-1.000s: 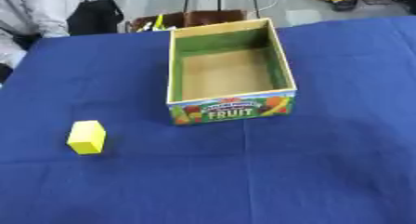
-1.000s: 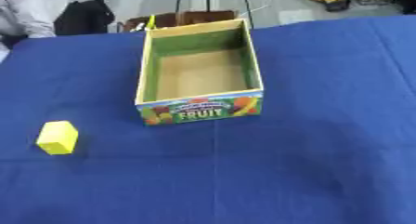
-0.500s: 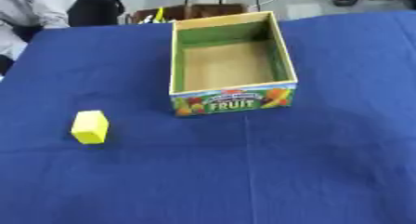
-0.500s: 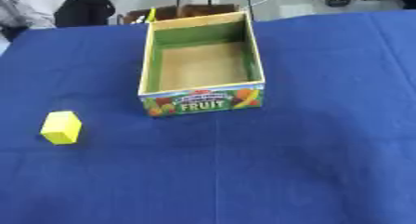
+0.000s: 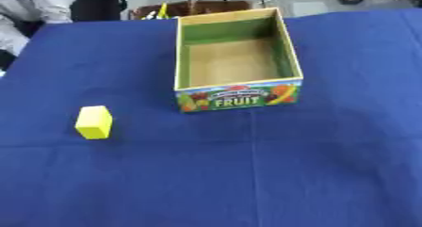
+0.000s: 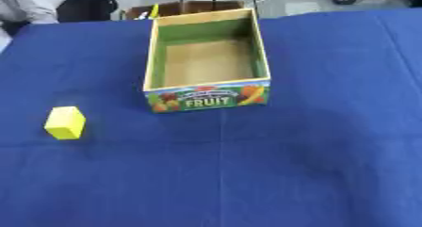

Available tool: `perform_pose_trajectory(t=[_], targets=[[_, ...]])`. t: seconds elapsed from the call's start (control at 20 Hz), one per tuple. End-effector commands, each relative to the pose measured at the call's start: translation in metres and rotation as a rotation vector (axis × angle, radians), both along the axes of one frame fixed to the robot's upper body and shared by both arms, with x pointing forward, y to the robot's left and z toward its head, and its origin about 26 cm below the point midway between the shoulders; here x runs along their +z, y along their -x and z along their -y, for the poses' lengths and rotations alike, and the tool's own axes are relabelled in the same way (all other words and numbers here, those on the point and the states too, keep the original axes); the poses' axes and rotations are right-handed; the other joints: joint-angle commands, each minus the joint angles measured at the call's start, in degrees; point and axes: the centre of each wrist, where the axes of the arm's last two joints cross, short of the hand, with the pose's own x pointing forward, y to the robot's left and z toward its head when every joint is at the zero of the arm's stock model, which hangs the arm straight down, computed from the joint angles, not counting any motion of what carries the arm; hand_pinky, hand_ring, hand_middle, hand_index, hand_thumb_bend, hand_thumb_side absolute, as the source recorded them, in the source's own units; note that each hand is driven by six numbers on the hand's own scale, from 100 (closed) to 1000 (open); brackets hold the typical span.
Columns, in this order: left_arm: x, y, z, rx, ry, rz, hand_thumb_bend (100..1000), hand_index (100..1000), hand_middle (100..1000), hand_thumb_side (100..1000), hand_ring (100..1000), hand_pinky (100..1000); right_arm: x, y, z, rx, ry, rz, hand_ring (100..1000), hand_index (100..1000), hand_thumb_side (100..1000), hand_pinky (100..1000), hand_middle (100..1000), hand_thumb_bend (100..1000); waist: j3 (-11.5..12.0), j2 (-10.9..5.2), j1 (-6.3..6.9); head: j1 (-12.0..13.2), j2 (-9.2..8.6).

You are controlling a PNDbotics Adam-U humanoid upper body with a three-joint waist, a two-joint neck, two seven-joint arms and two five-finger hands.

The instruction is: Pick up objects on the table and place them in the box.

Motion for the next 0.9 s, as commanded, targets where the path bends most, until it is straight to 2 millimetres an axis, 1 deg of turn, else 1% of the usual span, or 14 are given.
perform_pose_trajectory(t=[0.05,0.15,0.2,0.45,0.5,0.75,0.9], targets=[[0.028,-0.002,-0.011,-0.05,-0.191,-0.053,331,898,677,911,571,546,0.009,0.002,0.002,0.003,0.024,0.025,816,764,716,695,604,100,-0.1,-1.32,-0.19,0.5,-0.95],[0.041,-0.003,-0.016,-0.091,-0.276,-0.115,356,912,689,928,591,560,0.009,0.001,0.002,0.006,0.022,0.026,815,763,715,695,604,100,-0.1,-1.58,-0.27,1.0,-0.91],[0.046,-0.004,-0.018,-0.107,-0.312,-0.145,386,919,694,943,602,568,0.009,0.001,0.002,0.008,0.021,0.026,815,763,715,695,604,100,-0.3,-1.73,-0.25,1.7,-0.78],[0.059,-0.011,-0.023,-0.171,-0.436,-0.281,441,933,728,961,643,597,0.008,0.002,0.002,0.008,0.012,0.017,815,762,714,695,604,100,-0.7,-2.52,0.02,4.6,0.57],[0.06,-0.012,-0.024,-0.181,-0.45,-0.302,462,934,735,962,655,604,0.008,0.002,0.002,0.009,0.011,0.017,815,762,714,695,604,100,-0.8,-2.67,0.05,4.8,0.77],[0.07,-0.021,-0.029,-0.223,-0.516,-0.4,476,932,763,945,708,640,0.007,0.002,0.003,0.008,0.009,0.013,814,762,714,695,604,100,-0.9,-3.16,0.18,5.4,1.57],[0.079,-0.027,-0.03,-0.246,-0.579,-0.444,484,931,785,937,738,666,0.007,0.003,0.003,0.008,0.011,0.011,814,761,714,695,604,100,-0.9,-3.22,0.19,5.2,1.83]])
